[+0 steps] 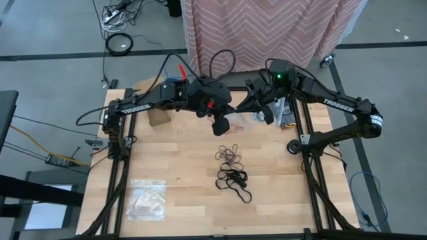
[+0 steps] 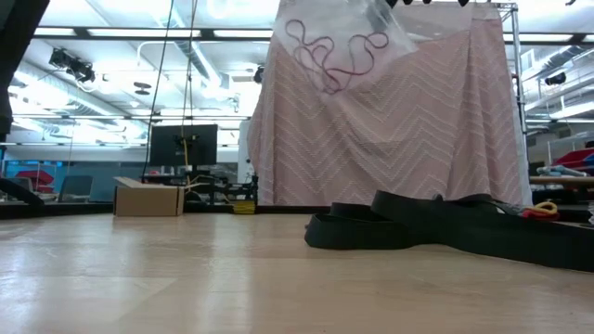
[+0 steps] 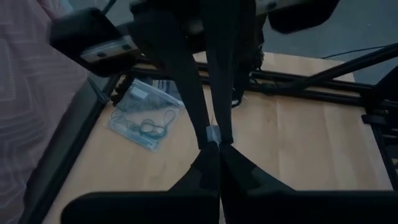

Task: Sort rubber bands
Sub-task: Close the transparent zip bag

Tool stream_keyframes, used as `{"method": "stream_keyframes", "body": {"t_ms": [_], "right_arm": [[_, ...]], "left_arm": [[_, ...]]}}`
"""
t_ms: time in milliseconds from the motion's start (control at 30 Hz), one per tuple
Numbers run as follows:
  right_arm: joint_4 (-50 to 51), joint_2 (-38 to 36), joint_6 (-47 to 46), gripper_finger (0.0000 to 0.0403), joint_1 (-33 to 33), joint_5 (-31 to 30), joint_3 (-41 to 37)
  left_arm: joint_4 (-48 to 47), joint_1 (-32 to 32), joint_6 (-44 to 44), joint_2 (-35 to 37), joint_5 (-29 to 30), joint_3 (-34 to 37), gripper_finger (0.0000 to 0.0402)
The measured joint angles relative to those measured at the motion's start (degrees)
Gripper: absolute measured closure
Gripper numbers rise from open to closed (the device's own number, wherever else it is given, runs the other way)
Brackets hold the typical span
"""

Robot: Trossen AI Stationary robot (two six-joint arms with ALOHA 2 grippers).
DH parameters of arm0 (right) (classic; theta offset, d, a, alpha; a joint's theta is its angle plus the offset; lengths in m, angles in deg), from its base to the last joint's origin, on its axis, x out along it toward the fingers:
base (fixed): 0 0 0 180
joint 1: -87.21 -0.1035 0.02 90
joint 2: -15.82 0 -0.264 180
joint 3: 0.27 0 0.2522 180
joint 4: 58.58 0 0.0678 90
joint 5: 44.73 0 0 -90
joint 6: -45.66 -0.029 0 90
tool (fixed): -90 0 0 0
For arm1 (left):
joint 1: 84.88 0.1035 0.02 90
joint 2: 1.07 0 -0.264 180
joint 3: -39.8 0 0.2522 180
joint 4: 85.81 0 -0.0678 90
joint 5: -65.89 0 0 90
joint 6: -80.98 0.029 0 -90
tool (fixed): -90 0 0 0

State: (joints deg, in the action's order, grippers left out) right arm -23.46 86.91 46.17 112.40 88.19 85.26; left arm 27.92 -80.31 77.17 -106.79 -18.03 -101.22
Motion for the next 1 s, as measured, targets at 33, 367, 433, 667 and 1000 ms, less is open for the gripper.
{"method": "stream_keyframes", "body": {"t_ms": [33,367,433,667,1000], "right_arm": [[0.3,0.0,0.0,0.0397,0.0,0.0,0.0],[3.0,0.0,1.6,0.0397,0.0,0.0,-0.1],[3.0,0.0,1.7,0.0397,0.0,0.1,-0.3],[4.8,0.1,2.1,0.0397,0.0,-0.6,-0.4],[9.0,0.1,2.9,0.0397,1.0,-5.5,-0.4]], "left_arm": [[-0.1,0.0,0.3,0.2,0.6,-0.3,0.0401],[-1.6,0.3,2.2,0.2,3.5,-5.1,0.0401],[-1.6,0.3,2.4,0.3,4.4,-6.2,0.0401],[-2.1,0.3,3.6,1.5,7.5,-7.8,0.0401],[-2.7,0.2,3.7,3.4,9.7,-7.7,0.0401]]}}
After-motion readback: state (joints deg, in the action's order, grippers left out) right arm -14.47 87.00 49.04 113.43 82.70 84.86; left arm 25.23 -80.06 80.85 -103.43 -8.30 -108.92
